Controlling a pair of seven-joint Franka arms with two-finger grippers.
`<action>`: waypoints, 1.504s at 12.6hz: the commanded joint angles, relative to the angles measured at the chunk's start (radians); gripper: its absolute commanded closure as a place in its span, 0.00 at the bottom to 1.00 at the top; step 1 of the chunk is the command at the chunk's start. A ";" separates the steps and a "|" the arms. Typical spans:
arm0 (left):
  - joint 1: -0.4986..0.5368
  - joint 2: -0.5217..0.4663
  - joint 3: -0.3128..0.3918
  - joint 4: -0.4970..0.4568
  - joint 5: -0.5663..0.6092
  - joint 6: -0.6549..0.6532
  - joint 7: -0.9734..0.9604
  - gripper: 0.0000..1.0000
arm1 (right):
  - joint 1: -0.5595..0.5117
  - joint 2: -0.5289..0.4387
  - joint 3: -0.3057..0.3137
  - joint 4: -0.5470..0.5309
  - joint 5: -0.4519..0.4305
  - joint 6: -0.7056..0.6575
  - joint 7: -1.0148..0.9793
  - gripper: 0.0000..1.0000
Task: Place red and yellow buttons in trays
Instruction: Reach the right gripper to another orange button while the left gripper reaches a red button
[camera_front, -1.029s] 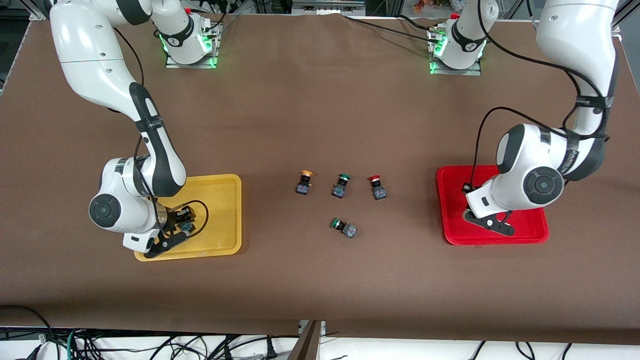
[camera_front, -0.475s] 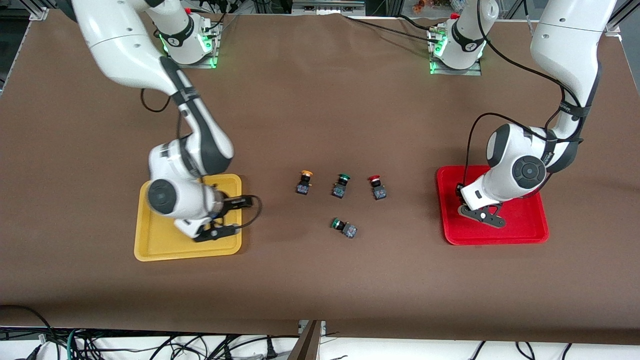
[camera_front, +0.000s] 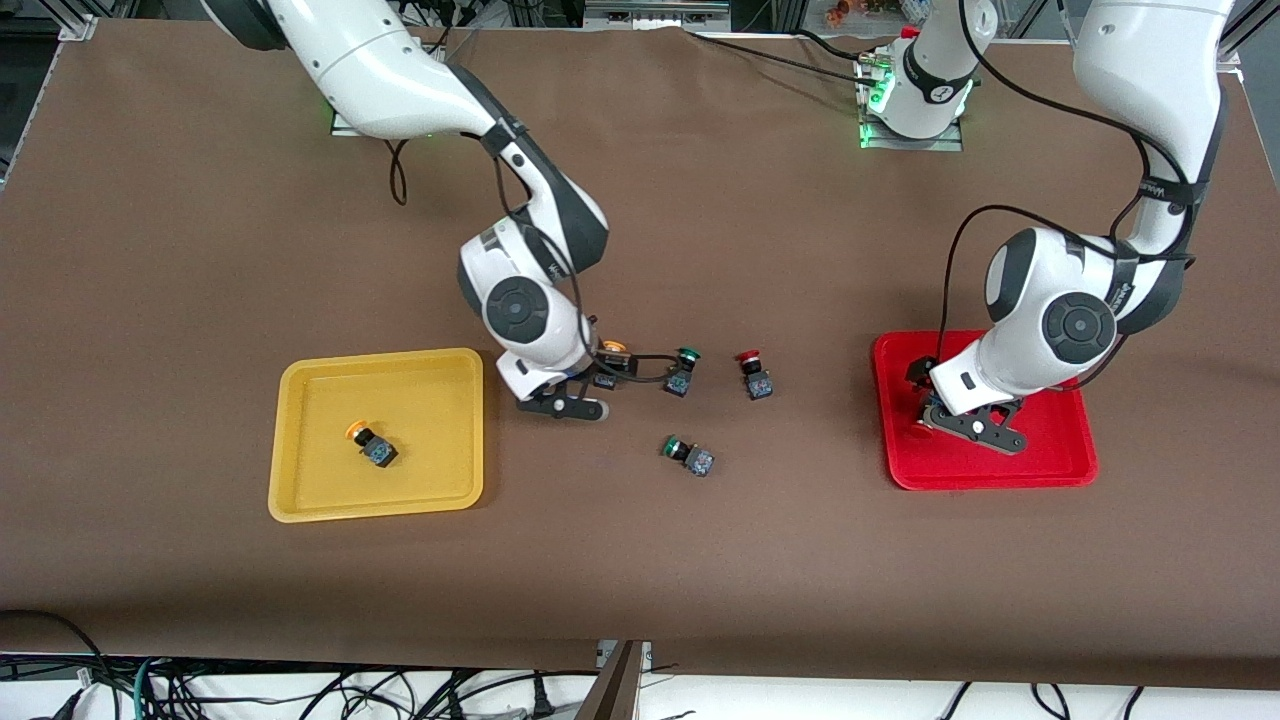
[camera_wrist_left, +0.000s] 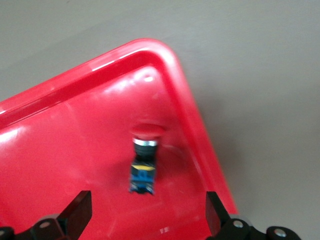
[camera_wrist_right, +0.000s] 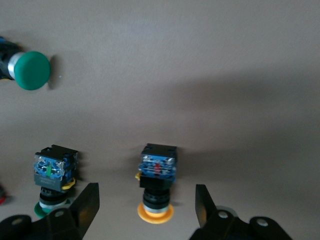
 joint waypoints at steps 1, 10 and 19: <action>-0.006 -0.012 -0.088 0.027 -0.108 -0.061 -0.163 0.00 | 0.009 0.018 -0.011 -0.024 -0.004 0.055 0.043 0.14; -0.224 0.186 -0.131 0.024 -0.039 0.237 -0.745 0.00 | -0.002 0.009 -0.023 -0.069 -0.023 0.082 0.000 0.90; -0.236 0.253 -0.133 0.026 0.055 0.358 -0.774 0.51 | -0.083 -0.040 -0.293 -0.032 -0.024 -0.118 -0.808 0.86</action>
